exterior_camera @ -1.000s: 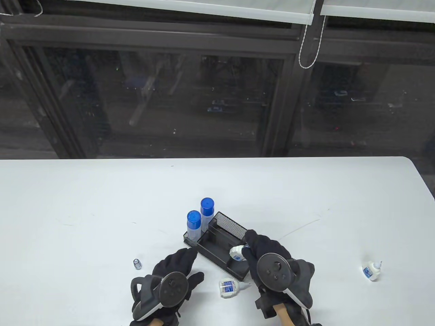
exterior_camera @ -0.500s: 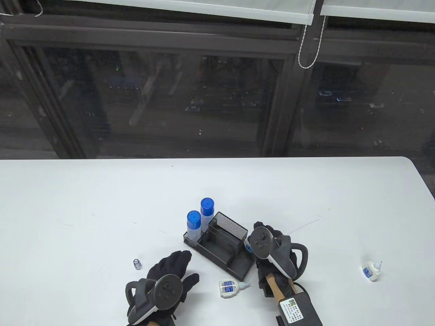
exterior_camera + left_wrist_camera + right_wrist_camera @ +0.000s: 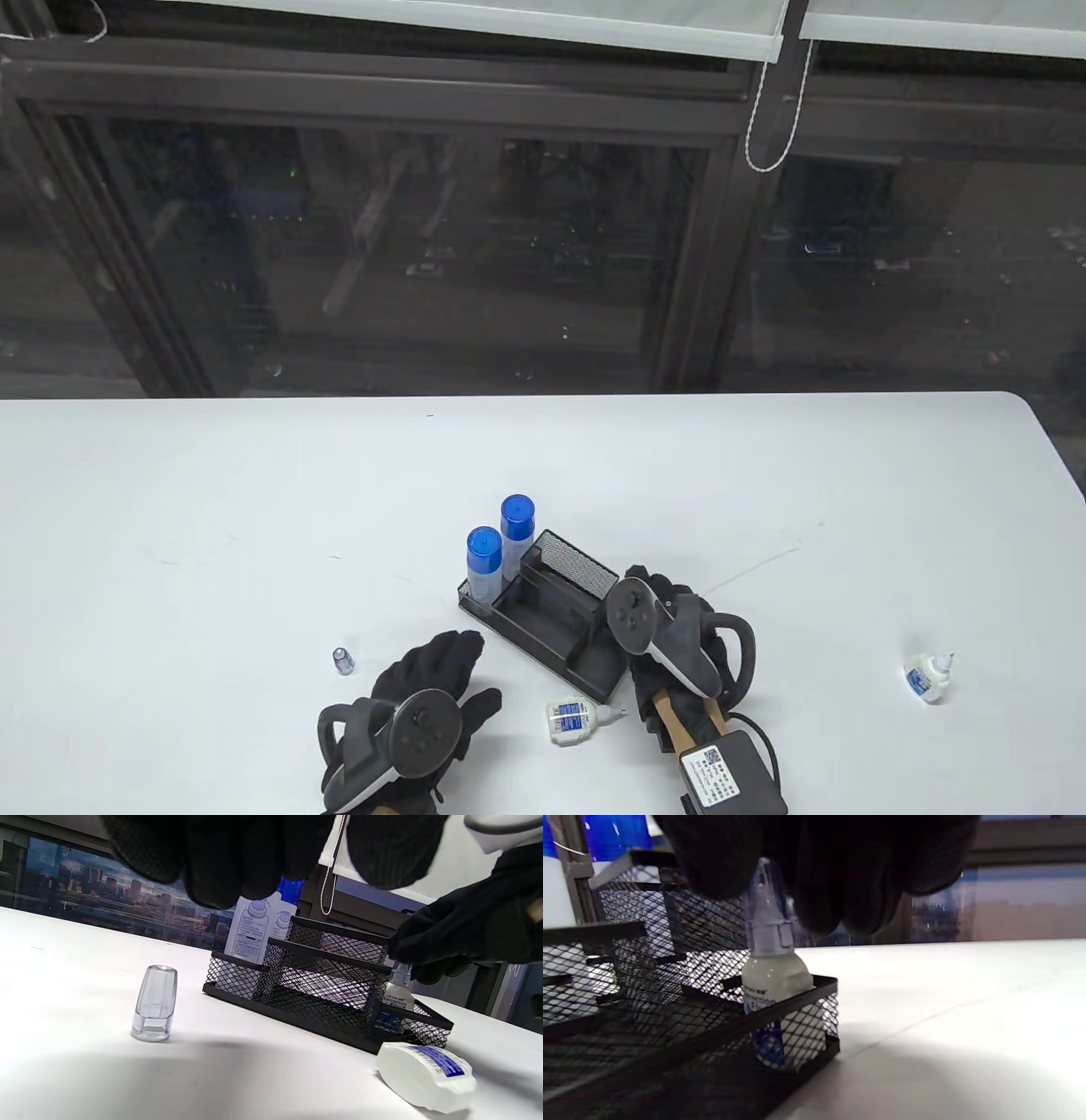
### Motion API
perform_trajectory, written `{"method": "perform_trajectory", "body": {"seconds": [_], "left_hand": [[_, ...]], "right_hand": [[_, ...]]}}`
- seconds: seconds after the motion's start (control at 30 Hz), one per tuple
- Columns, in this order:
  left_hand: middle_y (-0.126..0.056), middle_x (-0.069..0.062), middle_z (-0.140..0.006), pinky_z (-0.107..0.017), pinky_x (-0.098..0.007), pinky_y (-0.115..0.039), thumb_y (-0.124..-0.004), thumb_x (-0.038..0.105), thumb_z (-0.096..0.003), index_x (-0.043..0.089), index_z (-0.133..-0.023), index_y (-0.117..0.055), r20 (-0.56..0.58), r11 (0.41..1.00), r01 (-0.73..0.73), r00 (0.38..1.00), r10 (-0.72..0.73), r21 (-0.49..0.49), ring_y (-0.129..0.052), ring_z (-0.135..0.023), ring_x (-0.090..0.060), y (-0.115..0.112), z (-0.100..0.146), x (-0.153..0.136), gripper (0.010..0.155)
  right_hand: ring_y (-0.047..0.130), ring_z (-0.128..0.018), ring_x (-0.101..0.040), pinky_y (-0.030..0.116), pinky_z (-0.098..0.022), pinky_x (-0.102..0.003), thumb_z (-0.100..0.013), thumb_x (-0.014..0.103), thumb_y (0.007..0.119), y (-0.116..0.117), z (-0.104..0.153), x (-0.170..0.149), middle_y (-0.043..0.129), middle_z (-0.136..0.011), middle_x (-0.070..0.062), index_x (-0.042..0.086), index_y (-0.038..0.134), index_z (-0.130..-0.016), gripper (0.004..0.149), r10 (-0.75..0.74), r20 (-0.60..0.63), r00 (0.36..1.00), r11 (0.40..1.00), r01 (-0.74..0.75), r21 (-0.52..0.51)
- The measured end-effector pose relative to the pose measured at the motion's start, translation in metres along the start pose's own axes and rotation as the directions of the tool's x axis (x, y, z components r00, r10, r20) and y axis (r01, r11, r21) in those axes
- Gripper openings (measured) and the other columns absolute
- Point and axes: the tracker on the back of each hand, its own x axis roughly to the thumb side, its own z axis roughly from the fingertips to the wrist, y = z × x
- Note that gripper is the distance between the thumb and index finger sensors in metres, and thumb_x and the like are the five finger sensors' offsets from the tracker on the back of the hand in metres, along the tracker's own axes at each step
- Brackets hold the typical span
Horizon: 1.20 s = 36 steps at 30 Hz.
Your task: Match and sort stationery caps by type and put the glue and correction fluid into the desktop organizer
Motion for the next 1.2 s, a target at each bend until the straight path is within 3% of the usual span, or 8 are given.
{"method": "perform_trajectory", "body": {"seconds": [0.1, 0.27, 0.43, 0.5, 0.53, 0.7, 0.97, 1.2], "left_hand": [[-0.072, -0.009, -0.115, -0.069, -0.056, -0.072, -0.072, 0.059, -0.054, 0.025, -0.111, -0.06, -0.003, 1.0, 0.003, 1.0, -0.003, -0.01, -0.085, -0.101, -0.034, 0.0, 0.0, 0.0, 0.068], [-0.072, -0.009, -0.115, -0.07, -0.056, -0.072, -0.072, 0.059, -0.054, 0.025, -0.112, -0.06, -0.003, 1.0, 0.004, 1.0, -0.005, -0.022, -0.085, -0.101, -0.034, 0.0, 0.0, 0.0, 0.068], [-0.072, -0.009, -0.115, -0.07, -0.056, -0.072, -0.072, 0.059, -0.054, 0.025, -0.112, -0.06, 0.013, 0.999, 0.006, 1.0, -0.005, -0.043, -0.085, -0.101, -0.034, -0.003, 0.0, 0.003, 0.068], [-0.072, -0.009, -0.115, -0.07, -0.056, -0.072, -0.072, 0.059, -0.054, 0.025, -0.112, -0.06, 0.018, 0.999, 0.011, 1.0, -0.01, -0.047, -0.085, -0.101, -0.034, -0.004, -0.001, 0.004, 0.068], [-0.072, -0.009, -0.115, -0.07, -0.056, -0.072, -0.072, 0.059, -0.054, 0.025, -0.112, -0.06, 0.02, 0.999, 0.012, 1.0, -0.011, -0.051, -0.084, -0.102, -0.034, -0.004, -0.001, 0.005, 0.068], [-0.071, -0.009, -0.115, -0.07, -0.056, -0.072, -0.072, 0.059, -0.0539, 0.026, -0.112, -0.06, 0.022, 0.997, 0.009, 1.0, -0.008, -0.077, -0.084, -0.102, -0.034, -0.009, -0.002, 0.006, 0.068], [-0.072, -0.009, -0.115, -0.07, -0.056, -0.072, -0.072, 0.059, -0.054, 0.026, -0.111, -0.06, 0.0, 0.997, 0.004, 1.0, -0.004, -0.08, -0.084, -0.102, -0.034, -0.011, -0.001, 0.005, 0.068], [-0.072, -0.009, -0.115, -0.07, -0.056, -0.072, -0.072, 0.059, -0.0539, 0.026, -0.111, -0.06, -0.006, 0.996, -0.001, 1.0, 0.001, -0.085, -0.084, -0.102, -0.034, -0.011, -0.002, 0.004, 0.067]], "right_hand": [[0.069, -0.097, -0.039, 0.055, -0.073, -0.059, -0.05, 0.046, 0.076, -0.016, 0.004, -0.018, 0.07, -0.106, -0.013, 0.018, 0.058, -0.108, 0.067, -0.015, -0.039, 0.999, 0.999, 0.013, -0.052], [0.049, -0.105, -0.045, 0.042, -0.076, -0.062, -0.051, 0.046, 0.073, -0.04, 0.014, -0.085, 0.047, -0.115, -0.019, 0.016, 0.049, -0.111, 0.071, -0.202, -0.16, 0.966, 0.973, 0.18, -0.142], [0.031, -0.106, -0.049, 0.034, -0.076, -0.063, -0.051, 0.046, 0.074, -0.037, 0.035, -0.175, 0.028, -0.117, -0.023, 0.013, 0.033, -0.113, 0.081, -0.349, -0.343, 0.872, 0.925, 0.262, -0.276], [0.027, -0.105, -0.048, 0.033, -0.076, -0.062, -0.051, 0.046, 0.074, -0.033, 0.047, -0.208, 0.019, -0.116, -0.023, 0.011, 0.015, -0.111, 0.091, -0.439, -0.377, 0.816, 0.875, 0.292, -0.386], [0.027, -0.105, -0.048, 0.032, -0.076, -0.062, -0.051, 0.045, 0.075, -0.031, 0.05, -0.222, 0.018, -0.115, -0.023, 0.012, 0.016, -0.111, 0.091, -0.468, -0.395, 0.791, 0.858, 0.299, -0.417], [0.026, -0.105, -0.049, 0.032, -0.076, -0.061, -0.05, 0.044, 0.078, -0.009, 0.061, -0.277, 0.018, -0.115, -0.023, 0.01, 0.016, -0.111, 0.094, -0.515, -0.537, 0.669, 0.854, 0.34, -0.394], [0.026, -0.106, -0.048, 0.031, -0.076, -0.061, -0.046, 0.044, 0.083, 0.035, 0.057, -0.307, 0.029, -0.116, -0.019, 0.013, 0.02, -0.112, 0.096, -0.562, -0.618, 0.55, 0.818, 0.483, -0.314], [0.028, -0.107, -0.045, 0.027, -0.076, -0.061, -0.047, 0.04, 0.083, 0.049, 0.051, -0.309, 0.045, -0.115, -0.014, 0.02, 0.043, -0.11, 0.078, -0.476, -0.675, 0.563, 0.861, 0.453, -0.23]]}}
